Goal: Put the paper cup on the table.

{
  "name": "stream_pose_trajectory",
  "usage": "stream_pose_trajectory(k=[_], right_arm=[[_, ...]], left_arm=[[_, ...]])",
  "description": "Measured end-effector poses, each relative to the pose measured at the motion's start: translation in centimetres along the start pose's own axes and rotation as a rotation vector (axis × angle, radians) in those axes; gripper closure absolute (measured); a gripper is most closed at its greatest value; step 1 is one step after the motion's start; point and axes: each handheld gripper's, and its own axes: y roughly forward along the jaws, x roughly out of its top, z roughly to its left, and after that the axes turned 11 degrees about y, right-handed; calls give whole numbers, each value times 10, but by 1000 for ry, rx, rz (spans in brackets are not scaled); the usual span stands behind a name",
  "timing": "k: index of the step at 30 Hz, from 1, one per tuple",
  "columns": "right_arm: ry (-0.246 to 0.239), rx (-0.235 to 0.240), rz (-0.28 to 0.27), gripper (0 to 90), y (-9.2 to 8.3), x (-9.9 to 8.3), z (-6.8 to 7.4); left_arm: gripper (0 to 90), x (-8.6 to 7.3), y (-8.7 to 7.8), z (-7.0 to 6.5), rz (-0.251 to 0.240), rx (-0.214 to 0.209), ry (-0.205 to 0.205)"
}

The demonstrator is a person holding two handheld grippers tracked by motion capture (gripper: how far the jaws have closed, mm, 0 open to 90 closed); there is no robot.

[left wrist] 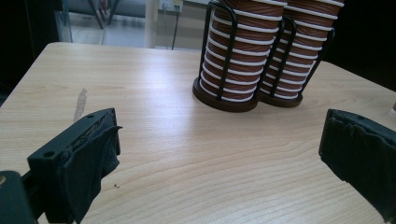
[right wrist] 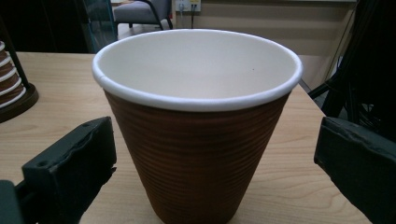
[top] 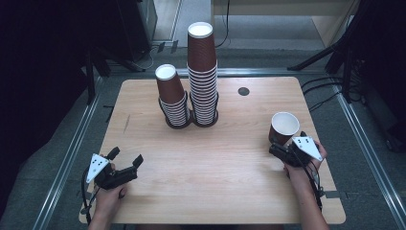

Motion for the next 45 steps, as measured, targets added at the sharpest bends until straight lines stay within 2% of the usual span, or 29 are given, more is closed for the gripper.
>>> stream_pose_trajectory(k=[11, 18, 23, 30, 35, 40, 45], right_arm=[[-2, 17, -19, 0, -20, -2, -2], [15, 13, -34, 0, -37, 1, -12], [25, 12, -42, 0, -51, 2, -23], [53, -9, -37, 0, -71, -6, -42], [21, -36, -26, 0, -85, -14, -50], [48, -29, -36, 0, -96, -16, -56], [74, -57, -68, 0, -108, -19, -66]], left_arm=[[0, 0, 0, -1, 2, -1, 1], [0, -1, -1, -3, 7, 0, -1], [0, -5, -5, -4, 17, 0, 6], [0, -9, -16, -2, 30, 26, 8], [0, -11, -25, 0, 36, 52, 21], [0, -12, -33, 3, 36, 66, 23], [0, -16, -42, 5, 39, 83, 28]])
